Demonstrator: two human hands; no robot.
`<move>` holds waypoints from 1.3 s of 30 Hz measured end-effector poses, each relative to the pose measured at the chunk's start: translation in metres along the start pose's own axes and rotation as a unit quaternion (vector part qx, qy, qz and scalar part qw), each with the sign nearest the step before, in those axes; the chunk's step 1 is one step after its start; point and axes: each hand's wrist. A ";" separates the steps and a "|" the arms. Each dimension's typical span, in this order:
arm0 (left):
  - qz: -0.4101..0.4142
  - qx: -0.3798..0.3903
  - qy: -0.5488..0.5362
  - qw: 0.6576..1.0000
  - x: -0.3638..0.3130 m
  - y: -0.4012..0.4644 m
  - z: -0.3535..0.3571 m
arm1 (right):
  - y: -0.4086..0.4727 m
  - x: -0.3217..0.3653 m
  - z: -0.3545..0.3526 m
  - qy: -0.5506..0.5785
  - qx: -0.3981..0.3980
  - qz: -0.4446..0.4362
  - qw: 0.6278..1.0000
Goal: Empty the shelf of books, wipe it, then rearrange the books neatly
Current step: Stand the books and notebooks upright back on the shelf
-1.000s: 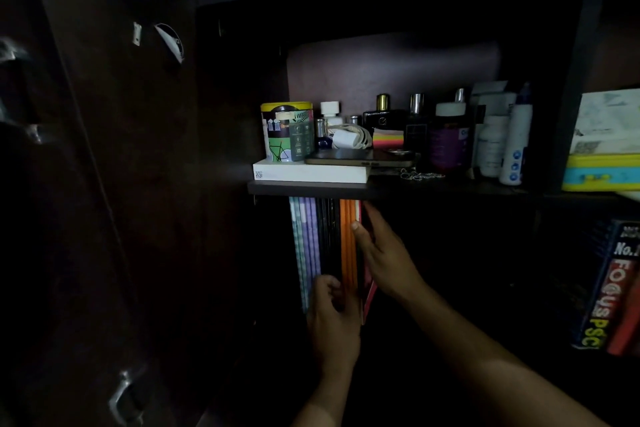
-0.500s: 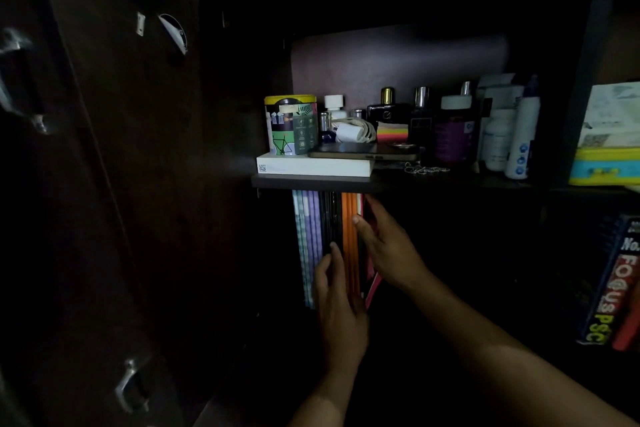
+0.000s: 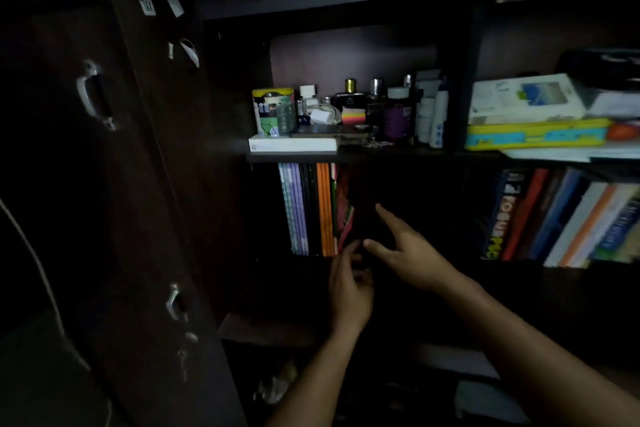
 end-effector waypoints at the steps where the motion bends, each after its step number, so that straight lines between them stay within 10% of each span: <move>1: -0.011 0.040 -0.022 0.999 -0.013 -0.016 0.007 | -0.022 -0.005 -0.003 0.002 -0.002 0.016 1.000; 7: -0.110 0.232 -0.156 0.954 -0.119 -0.120 0.060 | -0.171 -0.030 -0.043 0.037 -0.072 0.132 0.988; 16: -0.034 0.533 -0.052 0.844 -0.205 -0.261 0.144 | -0.366 -0.079 -0.141 -0.073 -0.179 0.332 0.923; 21: -0.058 0.633 0.012 0.772 -0.225 -0.325 0.165 | -0.472 -0.102 -0.177 -0.258 -0.146 0.478 0.827; 26: -0.130 0.656 -0.027 0.743 -0.224 -0.366 0.178 | -0.542 -0.111 -0.186 -0.243 -0.143 0.622 0.730; 39: -0.303 0.514 -0.199 0.777 -0.212 -0.342 0.156 | -0.464 -0.114 -0.182 -0.156 -0.163 0.516 0.826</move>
Point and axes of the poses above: each hand's wrist, its own y-axis towards the middle knuckle, its own z-axis out of the palm, x = y × z, and after that the axes turned 1 degree about z, right-handed
